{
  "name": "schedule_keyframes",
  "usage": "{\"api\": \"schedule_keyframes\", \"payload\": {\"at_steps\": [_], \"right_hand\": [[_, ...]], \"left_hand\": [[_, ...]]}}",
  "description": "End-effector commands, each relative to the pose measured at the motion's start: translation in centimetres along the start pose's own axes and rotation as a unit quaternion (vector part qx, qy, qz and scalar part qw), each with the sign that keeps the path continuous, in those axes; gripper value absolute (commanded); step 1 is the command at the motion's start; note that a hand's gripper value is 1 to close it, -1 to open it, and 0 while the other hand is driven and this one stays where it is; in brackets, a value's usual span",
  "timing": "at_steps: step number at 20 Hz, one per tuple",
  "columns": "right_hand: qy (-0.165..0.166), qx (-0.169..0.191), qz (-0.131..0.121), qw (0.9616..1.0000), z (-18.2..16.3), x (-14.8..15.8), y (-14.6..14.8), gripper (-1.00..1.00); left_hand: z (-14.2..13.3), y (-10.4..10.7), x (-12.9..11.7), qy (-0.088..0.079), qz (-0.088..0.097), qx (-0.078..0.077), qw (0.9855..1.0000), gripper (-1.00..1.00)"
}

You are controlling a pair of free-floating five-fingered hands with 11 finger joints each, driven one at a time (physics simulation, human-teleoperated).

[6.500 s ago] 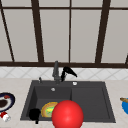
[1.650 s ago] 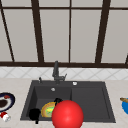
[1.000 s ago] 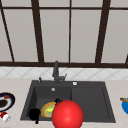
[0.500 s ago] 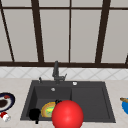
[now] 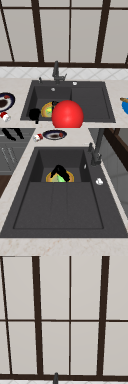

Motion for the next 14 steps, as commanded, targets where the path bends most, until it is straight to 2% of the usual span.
{"api": "schedule_keyframes", "payload": {"at_steps": [1,2,4,8,11,14], "right_hand": [[0.000,0.003,0.005,1.0000,-0.2,0.3,0.2,-1.00],[-0.004,0.006,0.002,1.0000,-0.3,0.4,0.5,-1.00],[-0.025,0.009,0.015,0.9995,-1.6,0.4,0.4,-1.00],[-0.036,0.007,0.021,0.9991,-3.2,0.8,-0.4,-1.00],[-0.028,0.008,0.024,0.9993,-3.7,1.0,-0.4,-1.00],[-0.007,0.000,0.033,0.9994,-4.3,1.1,1.0,-1.00]], "left_hand": [[0.0,0.0,0.0,0.000,0.000,0.000,1.0000,0.00],[0.0,0.0,0.0,0.000,0.000,0.000,1.0000,0.00],[0.0,0.0,0.0,0.000,0.000,0.000,1.0000,0.00],[0.0,0.0,0.0,0.000,0.000,0.000,1.0000,0.00],[0.0,0.0,0.0,0.000,0.000,0.000,1.0000,0.00],[0.0,0.0,0.0,0.000,0.000,0.000,1.0000,0.00]]}}
